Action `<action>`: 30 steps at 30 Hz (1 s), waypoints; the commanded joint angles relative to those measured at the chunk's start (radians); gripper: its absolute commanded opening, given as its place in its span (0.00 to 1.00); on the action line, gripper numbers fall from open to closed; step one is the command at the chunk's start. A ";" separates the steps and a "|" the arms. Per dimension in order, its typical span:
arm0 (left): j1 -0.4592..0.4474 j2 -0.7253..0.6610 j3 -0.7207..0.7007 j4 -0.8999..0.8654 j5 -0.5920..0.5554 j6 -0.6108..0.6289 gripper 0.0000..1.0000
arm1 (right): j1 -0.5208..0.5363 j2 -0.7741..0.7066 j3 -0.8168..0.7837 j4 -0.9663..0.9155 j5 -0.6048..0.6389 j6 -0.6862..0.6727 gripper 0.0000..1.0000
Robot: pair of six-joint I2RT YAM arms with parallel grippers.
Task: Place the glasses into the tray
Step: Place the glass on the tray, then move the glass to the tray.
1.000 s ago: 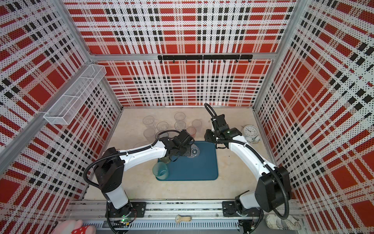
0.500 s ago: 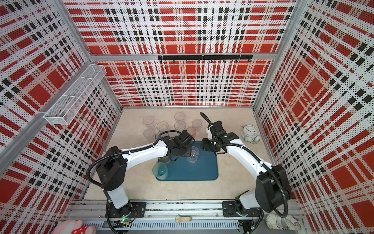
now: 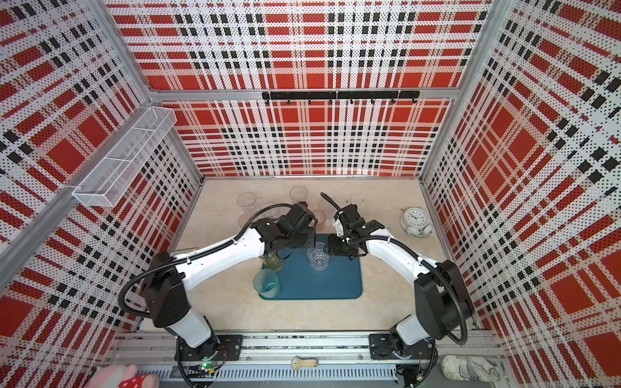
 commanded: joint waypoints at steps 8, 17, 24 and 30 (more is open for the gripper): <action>0.200 -0.239 -0.055 -0.035 -0.093 0.077 0.32 | 0.092 0.110 0.092 0.010 0.129 0.005 0.38; 0.382 -0.390 -0.161 0.028 -0.074 0.109 0.32 | 0.145 0.227 0.229 -0.017 0.205 0.061 0.31; 0.440 -0.436 -0.224 0.043 -0.048 0.132 0.32 | 0.159 0.298 0.300 0.039 0.205 0.134 0.24; 0.519 -0.505 -0.273 0.043 -0.034 0.150 0.33 | 0.177 0.346 0.353 0.059 0.243 0.170 0.21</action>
